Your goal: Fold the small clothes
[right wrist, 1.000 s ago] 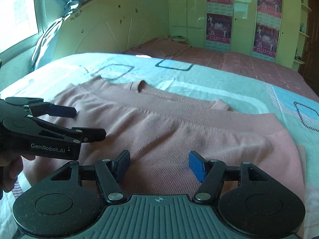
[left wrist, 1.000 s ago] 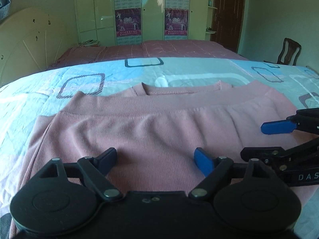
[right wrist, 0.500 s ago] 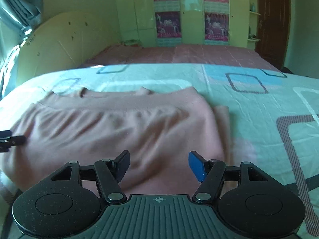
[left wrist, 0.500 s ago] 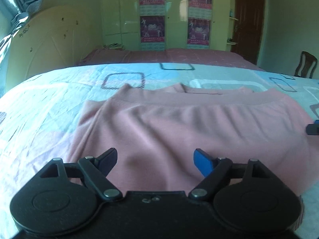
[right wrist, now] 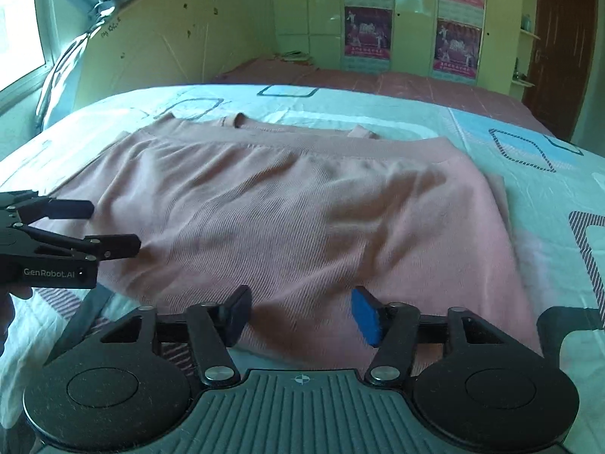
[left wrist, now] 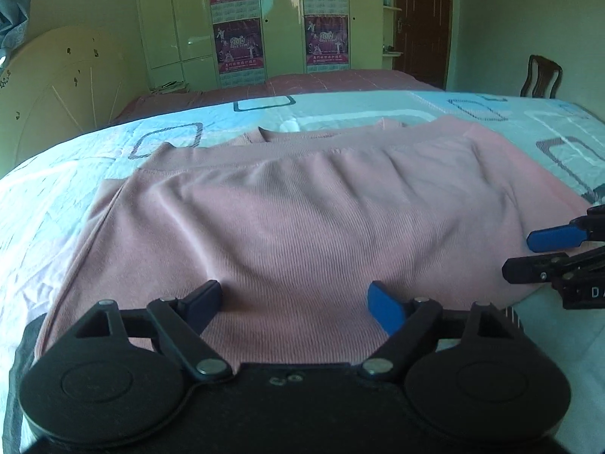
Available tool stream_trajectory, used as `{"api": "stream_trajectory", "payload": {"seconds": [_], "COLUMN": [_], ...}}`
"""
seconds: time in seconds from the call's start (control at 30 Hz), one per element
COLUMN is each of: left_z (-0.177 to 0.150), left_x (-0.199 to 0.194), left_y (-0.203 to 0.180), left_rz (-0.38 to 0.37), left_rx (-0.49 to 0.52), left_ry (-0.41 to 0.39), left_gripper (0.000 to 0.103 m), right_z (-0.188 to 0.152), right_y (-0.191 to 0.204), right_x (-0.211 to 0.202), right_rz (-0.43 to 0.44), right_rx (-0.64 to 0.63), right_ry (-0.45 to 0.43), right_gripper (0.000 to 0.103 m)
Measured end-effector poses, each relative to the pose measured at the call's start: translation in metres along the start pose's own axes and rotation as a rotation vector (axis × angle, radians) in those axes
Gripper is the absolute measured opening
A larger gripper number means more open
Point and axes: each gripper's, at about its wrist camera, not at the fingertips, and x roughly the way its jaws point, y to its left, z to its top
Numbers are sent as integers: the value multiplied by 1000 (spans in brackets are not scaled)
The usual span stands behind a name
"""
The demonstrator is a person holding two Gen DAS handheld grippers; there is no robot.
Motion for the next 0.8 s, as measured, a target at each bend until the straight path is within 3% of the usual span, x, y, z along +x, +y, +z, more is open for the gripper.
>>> {"api": "stream_trajectory", "payload": {"seconds": [0.17, 0.37, 0.47, 0.53, 0.63, 0.8], "left_z": [-14, -29, -31, -32, -36, -41], "left_x": [-7, -25, -36, -34, -31, -30], "left_y": [7, 44, 58, 68, 85, 100], "left_rz": [6, 48, 69, 103, 116, 105], "left_rx": [-30, -56, -40, -43, -82, -137], "left_ry": [-5, -19, -65, -50, -31, -13], "left_gripper": [85, 86, 83, 82, 84, 84], "right_z": [-16, -33, -25, -21, -27, -44], "right_y": [-10, -25, -45, -64, -84, -86], "right_x": [-11, -35, -51, -48, -40, -49], "right_rz": [-13, -29, -79, -135, -173, -173], "right_rx": [15, -17, 55, 105, 124, 102], "right_ry": [-6, -3, -82, -51, 15, -9], "right_gripper": [46, 46, 46, 45, 33, 31]}}
